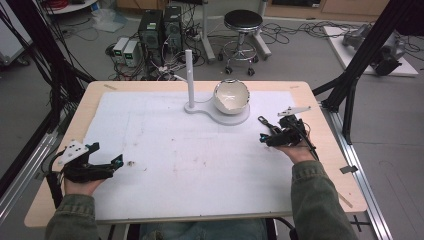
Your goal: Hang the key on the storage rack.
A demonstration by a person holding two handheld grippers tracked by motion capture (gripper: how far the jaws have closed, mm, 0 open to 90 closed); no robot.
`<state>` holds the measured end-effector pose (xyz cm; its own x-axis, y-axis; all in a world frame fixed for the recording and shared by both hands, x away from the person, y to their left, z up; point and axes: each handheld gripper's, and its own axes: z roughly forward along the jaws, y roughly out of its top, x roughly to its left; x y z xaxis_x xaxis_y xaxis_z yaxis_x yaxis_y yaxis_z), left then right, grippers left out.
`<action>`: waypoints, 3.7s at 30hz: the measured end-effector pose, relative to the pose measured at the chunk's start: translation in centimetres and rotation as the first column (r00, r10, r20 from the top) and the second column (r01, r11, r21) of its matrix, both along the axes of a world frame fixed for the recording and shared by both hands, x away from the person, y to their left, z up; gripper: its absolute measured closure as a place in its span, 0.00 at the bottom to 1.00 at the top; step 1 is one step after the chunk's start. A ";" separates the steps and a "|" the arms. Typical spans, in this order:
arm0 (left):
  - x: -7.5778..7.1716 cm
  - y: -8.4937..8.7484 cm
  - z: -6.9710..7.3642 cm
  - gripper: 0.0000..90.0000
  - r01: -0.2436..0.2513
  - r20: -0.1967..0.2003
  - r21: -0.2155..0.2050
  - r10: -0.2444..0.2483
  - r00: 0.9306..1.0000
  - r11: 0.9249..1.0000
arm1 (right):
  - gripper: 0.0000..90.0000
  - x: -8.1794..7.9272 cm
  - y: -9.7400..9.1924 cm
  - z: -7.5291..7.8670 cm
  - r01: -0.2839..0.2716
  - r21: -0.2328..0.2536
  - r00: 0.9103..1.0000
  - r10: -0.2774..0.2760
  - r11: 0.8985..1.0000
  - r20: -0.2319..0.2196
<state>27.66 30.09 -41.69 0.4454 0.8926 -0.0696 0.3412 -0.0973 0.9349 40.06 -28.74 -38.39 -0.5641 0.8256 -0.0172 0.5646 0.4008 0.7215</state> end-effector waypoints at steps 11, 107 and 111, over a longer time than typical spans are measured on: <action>0.1 -0.2 0.0 0.02 0.005 0.003 0.007 -0.005 1.000 1.000 | 0.01 3.2 0.1 0.7 -0.001 -0.042 0.996 -0.003 0.999 -0.093; 0.7 -0.6 -0.2 0.02 0.050 -0.023 0.022 -0.049 0.999 0.999 | 0.93 8.5 -2.9 2.6 -0.049 -0.078 0.935 0.019 0.996 -0.355; 0.7 -0.6 -0.2 0.02 0.053 -0.023 0.023 -0.052 0.998 0.998 | 0.93 7.7 -2.8 4.6 -0.063 -0.042 0.943 0.045 0.997 -0.330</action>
